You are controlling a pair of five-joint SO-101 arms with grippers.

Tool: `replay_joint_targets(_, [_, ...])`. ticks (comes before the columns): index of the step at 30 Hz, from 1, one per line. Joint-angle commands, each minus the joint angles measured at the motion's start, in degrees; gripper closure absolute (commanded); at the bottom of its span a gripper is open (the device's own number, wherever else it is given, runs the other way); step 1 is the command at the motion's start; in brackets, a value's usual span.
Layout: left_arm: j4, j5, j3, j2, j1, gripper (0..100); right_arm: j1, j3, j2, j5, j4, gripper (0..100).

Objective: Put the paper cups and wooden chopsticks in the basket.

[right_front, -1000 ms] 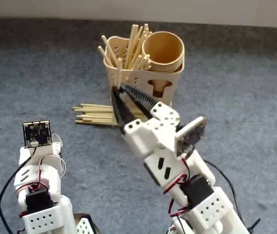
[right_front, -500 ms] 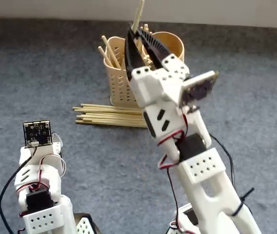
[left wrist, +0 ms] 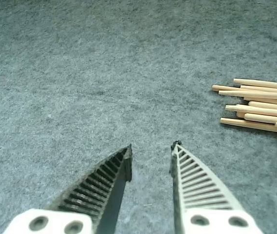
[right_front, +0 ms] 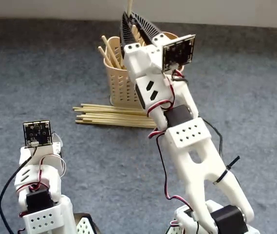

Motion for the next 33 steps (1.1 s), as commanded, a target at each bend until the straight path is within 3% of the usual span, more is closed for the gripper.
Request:
replay_joint_targets(1, [0.3,0.3,1.1,-0.7,-0.1,86,0.8,1.2,-0.6,0.0,-1.5,99.3])
replay_joint_targets(10, [0.3,0.3,1.1,-0.7,-0.1,86,0.7,10.6,-0.5,0.0,-1.5,99.1])
replay_joint_targets(16, [0.3,0.3,1.1,-0.7,-0.1,86,0.7,11.8,-1.1,0.0,-0.9,86.4])
replay_joint_targets(21, [0.3,0.3,1.1,-0.7,-0.1,86,0.2,11.9,-4.1,0.0,-0.1,86.5])
replay_joint_targets(33, [0.3,0.3,1.1,-0.7,-0.1,86,-9.1,11.9,-23.3,0.0,27.4,90.3])
